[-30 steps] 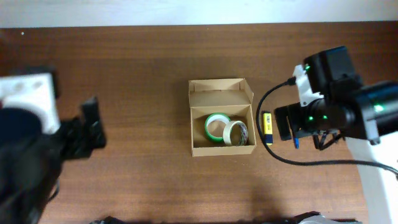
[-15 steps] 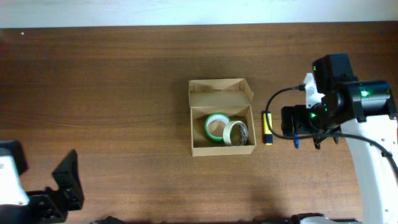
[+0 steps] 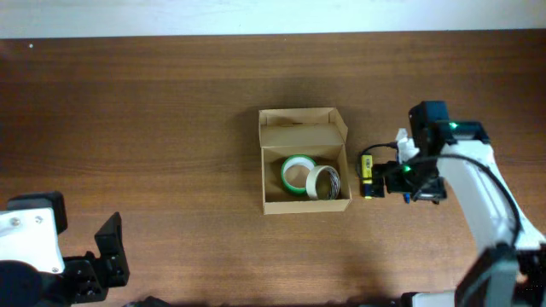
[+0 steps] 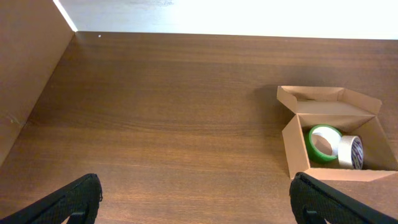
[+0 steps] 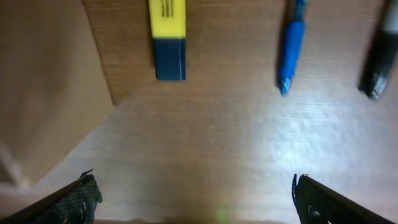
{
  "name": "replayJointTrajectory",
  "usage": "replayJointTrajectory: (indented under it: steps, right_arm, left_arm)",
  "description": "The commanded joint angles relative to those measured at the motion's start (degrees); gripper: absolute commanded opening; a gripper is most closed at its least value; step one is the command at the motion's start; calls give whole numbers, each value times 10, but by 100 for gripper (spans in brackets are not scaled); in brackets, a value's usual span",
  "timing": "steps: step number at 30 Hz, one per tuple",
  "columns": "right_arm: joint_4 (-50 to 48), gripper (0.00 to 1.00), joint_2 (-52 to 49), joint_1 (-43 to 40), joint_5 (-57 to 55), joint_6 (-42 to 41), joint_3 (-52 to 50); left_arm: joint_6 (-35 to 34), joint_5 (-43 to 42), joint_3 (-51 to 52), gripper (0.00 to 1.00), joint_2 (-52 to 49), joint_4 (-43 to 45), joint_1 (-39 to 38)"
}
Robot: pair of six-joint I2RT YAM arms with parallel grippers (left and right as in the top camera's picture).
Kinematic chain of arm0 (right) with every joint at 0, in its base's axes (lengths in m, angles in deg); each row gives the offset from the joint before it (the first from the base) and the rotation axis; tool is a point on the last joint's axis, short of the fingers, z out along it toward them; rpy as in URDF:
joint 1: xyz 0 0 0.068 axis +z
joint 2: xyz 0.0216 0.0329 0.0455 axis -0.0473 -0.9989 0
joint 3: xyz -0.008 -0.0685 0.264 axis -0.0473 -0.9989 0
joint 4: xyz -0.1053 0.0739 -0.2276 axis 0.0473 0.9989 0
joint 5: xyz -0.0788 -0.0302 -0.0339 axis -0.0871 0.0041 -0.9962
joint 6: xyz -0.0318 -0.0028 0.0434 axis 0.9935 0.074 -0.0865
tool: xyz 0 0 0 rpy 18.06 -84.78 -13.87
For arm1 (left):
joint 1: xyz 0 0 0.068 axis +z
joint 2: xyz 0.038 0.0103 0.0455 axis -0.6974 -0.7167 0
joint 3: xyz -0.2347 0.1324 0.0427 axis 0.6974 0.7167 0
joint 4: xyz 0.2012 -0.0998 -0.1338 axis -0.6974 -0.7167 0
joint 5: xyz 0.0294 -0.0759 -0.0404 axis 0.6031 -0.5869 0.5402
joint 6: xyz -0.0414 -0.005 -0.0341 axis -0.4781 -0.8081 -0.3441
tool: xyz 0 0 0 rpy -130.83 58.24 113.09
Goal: Pack container
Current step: 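Lower the right gripper and grasp the yellow highlighter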
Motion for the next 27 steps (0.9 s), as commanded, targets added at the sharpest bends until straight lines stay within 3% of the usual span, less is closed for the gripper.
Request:
replayJointTrajectory:
  steps: [1, 7, 18, 27]
  right_arm:
    - [-25, 99, -41, -3, 18, 31, -4]
    - [-122, 99, -106, -3, 37, 43, 1]
    - [-204, 100, -110, -3, 39, 43, 1]
    - [-212, 89, -157, -3, 39, 43, 1]
  left_arm:
    - [-8, 9, 2, 97, 4, 0, 3]
    - [-7, 9, 2, 98, 4, 0, 3]
    - [-8, 9, 2, 99, 4, 0, 3]
    - [-8, 9, 2, 99, 4, 0, 3]
